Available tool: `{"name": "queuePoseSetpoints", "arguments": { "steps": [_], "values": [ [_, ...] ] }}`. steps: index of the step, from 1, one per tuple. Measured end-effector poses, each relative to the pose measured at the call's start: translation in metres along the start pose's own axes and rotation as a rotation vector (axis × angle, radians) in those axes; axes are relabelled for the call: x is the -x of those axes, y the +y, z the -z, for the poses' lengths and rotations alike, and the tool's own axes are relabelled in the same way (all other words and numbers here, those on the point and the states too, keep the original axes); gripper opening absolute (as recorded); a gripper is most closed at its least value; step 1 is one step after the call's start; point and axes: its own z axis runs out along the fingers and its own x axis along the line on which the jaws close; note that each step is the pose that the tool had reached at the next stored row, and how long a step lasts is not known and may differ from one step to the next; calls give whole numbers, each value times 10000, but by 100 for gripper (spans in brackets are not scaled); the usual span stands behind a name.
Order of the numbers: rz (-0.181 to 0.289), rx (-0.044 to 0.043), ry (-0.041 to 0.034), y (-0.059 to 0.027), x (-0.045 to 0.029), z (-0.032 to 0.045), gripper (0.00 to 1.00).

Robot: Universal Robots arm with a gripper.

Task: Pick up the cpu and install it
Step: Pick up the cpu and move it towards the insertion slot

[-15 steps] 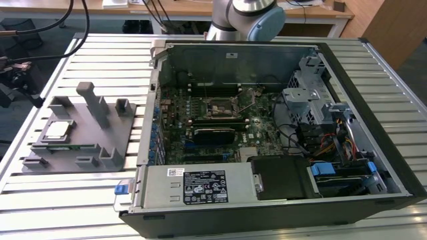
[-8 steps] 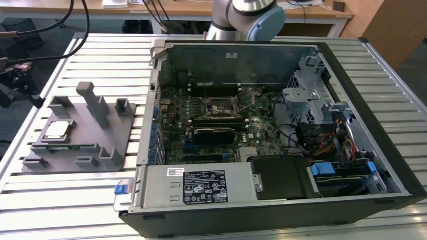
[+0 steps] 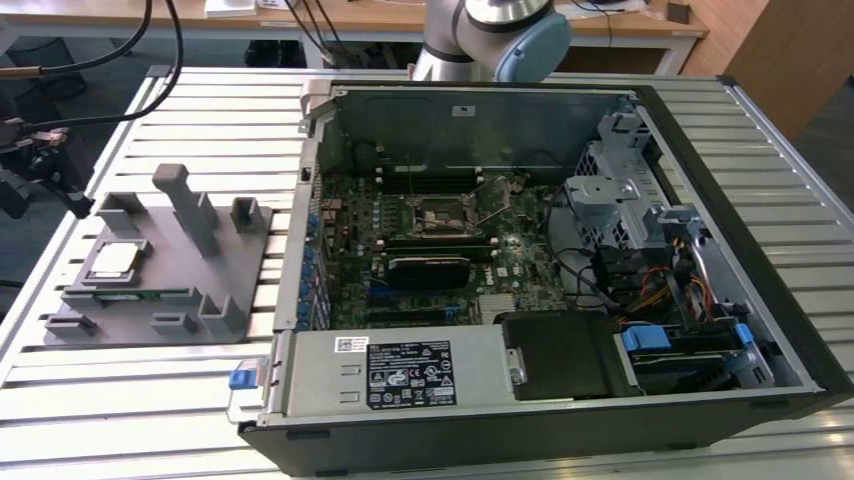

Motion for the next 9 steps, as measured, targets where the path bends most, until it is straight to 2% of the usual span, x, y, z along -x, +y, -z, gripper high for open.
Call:
{"name": "queuePoseSetpoints", "arguments": {
  "steps": [4,9],
  "values": [
    [-1,-2,0,0,13,-29,68],
    [-1,-1,2,-3,16,-114,68]
  ]
}}
